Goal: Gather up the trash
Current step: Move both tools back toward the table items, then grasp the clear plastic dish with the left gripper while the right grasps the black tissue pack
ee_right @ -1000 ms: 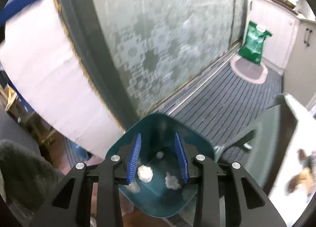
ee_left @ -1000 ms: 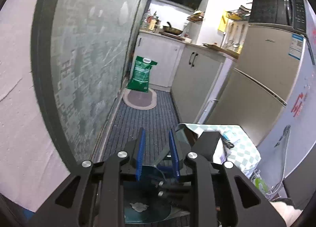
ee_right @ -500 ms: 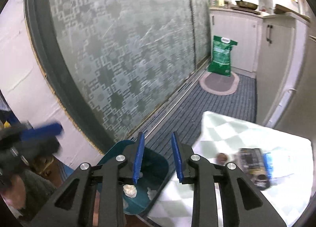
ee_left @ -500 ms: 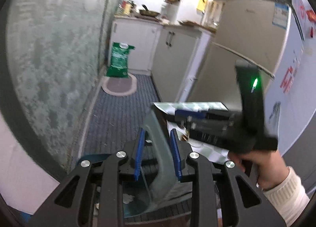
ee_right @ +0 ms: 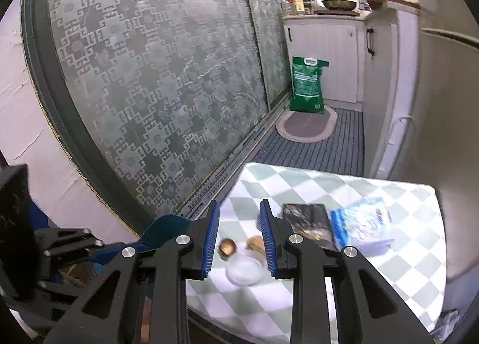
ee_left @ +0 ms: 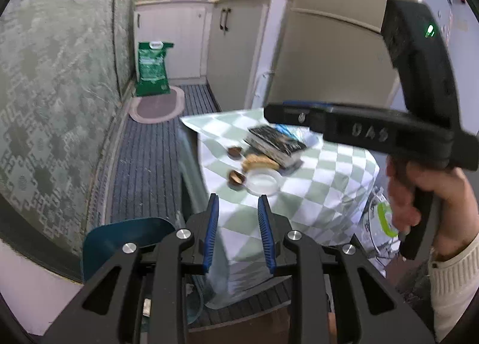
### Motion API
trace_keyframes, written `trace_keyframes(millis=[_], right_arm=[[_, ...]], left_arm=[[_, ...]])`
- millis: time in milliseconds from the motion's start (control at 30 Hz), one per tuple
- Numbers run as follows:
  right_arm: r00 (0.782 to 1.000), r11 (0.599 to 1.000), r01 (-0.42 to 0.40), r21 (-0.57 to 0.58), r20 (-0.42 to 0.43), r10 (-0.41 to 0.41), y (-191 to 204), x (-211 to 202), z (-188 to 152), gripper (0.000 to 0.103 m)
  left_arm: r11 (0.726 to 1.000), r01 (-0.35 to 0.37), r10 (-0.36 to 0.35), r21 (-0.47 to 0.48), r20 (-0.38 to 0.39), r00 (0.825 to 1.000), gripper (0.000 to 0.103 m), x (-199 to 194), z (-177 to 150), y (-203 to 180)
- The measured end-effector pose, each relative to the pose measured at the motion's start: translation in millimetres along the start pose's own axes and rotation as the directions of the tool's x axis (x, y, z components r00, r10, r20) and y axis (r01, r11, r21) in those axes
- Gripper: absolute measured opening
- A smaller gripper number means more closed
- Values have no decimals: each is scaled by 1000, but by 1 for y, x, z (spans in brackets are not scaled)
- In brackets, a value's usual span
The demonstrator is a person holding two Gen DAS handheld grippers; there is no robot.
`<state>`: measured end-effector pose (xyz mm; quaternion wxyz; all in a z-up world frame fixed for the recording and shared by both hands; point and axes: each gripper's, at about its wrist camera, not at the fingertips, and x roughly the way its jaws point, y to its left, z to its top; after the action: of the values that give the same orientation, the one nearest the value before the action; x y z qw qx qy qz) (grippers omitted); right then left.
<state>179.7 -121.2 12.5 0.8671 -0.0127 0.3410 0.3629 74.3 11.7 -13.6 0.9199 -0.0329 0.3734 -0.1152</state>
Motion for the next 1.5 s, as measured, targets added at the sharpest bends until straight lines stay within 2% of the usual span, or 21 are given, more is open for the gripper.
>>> trace_keyframes(millis=[67, 300, 533, 800, 867, 967, 1233, 1267, 1300, 1500], right_arm=[[1000, 1000, 5, 14, -3, -4, -8, -4, -4, 28], [1000, 998, 18, 55, 2, -18, -31, -19, -14, 28], [1000, 995, 25, 96, 9, -26, -52, -31, -22, 43], [999, 987, 43, 152, 18, -46, -76, -39, -35, 59], [999, 985, 25, 173, 18, -28, -82, -37, -41, 65], [1000, 981, 3, 194, 16, -6, -89, -32, -48, 69], [999, 972, -42, 231, 30, 37, -98, -26, -60, 74], [999, 973, -48, 226, 33, 42, -97, -23, -61, 74], [998, 974, -54, 221, 37, 47, -96, -22, -63, 74], [997, 975, -77, 208, 34, 71, -93, -10, -66, 74]], left_arm=[[999, 39, -39, -5, -25, 999, 38, 12, -1, -7], [999, 46, -47, -12, -57, 997, 41, 41, 2, -24], [999, 6, -9, -35, -75, 997, 53, 61, 7, -23], [999, -11, 7, -39, -87, 996, 52, 72, 14, -27], [999, -16, 12, -35, -90, 996, 52, 76, 16, -29], [999, -19, 15, -32, -95, 995, 53, 81, 19, -32], [999, -30, 28, -24, -91, 995, 53, 87, 21, -32], [999, -29, 27, -21, -89, 996, 51, 88, 21, -32], [999, -26, 24, -19, -86, 996, 43, 88, 20, -31], [999, -23, 21, -22, -80, 997, 42, 85, 20, -27]])
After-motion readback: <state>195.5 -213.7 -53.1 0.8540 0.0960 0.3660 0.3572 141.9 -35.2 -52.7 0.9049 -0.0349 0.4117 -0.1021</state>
